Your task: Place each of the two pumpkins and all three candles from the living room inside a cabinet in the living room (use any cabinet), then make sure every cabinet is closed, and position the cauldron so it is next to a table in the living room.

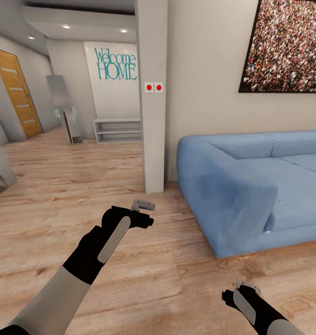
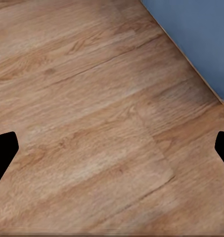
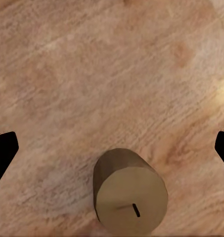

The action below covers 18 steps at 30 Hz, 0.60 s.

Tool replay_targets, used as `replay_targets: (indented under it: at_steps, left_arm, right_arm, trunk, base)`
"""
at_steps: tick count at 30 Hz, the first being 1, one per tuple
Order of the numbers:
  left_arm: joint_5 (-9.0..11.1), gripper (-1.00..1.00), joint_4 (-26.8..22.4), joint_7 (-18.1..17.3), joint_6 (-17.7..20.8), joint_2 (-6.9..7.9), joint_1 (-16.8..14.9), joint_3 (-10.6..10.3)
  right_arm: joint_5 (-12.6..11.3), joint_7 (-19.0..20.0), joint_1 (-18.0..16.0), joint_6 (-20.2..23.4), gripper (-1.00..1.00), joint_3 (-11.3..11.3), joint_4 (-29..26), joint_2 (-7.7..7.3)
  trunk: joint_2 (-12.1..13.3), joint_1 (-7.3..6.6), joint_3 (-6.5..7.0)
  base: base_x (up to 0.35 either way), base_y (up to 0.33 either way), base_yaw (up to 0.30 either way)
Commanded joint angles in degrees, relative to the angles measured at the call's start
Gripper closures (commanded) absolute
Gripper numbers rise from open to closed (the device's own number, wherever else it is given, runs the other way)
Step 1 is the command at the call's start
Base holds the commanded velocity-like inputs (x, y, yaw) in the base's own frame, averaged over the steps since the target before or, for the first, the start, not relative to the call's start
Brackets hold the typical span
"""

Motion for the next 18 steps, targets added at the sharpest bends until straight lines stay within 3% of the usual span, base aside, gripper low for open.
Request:
replay_targets:
  at_steps: [1,18]
  left_arm:
    - [0.6,-1.0,0.0,0.6,0.1,0.01,-0.1,0.0]
    - [0.5,-1.0,0.0,0.6,0.1,0.04,-0.1,-0.1]
  right_arm:
    - [-0.5,-0.4,0.0,0.2,-1.0,0.5,-0.1,-0.08]
    - [-0.5,-0.4,0.0,0.2,-1.0,0.5,-0.1,-0.22]
  trunk:
    - [0.0,0.01,-0.29]
    - [-0.3,0.45,-4.05]
  base:
    - [0.0,0.0,0.0]
    - [0.0,0.0,0.0]
